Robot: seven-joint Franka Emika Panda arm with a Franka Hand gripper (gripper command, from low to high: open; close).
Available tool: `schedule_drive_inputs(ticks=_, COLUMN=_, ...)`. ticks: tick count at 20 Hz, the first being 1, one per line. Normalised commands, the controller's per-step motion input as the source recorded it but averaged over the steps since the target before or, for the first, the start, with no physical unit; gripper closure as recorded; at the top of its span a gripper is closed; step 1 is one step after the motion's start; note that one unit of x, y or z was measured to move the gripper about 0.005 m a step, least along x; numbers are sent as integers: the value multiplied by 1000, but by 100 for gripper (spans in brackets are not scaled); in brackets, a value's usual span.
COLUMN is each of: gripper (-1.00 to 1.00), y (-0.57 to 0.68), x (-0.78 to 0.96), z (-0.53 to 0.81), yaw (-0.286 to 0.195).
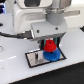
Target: Insert the blue gear onto the right peg, followed by the red gear
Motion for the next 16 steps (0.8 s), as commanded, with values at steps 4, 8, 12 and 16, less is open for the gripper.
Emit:
schedule_drive_inputs(ticks=4, gripper=100, y=237, x=413, z=439, yaw=0)
schedule_drive_inputs(ticks=8, gripper=100, y=71, x=378, z=126, yaw=0)
schedule_drive_inputs(ticks=12, gripper=100, y=-9, x=309, z=-69, yaw=0)
schedule_drive_inputs(ticks=16, gripper=100, y=-18, x=364, z=-70, yaw=0)
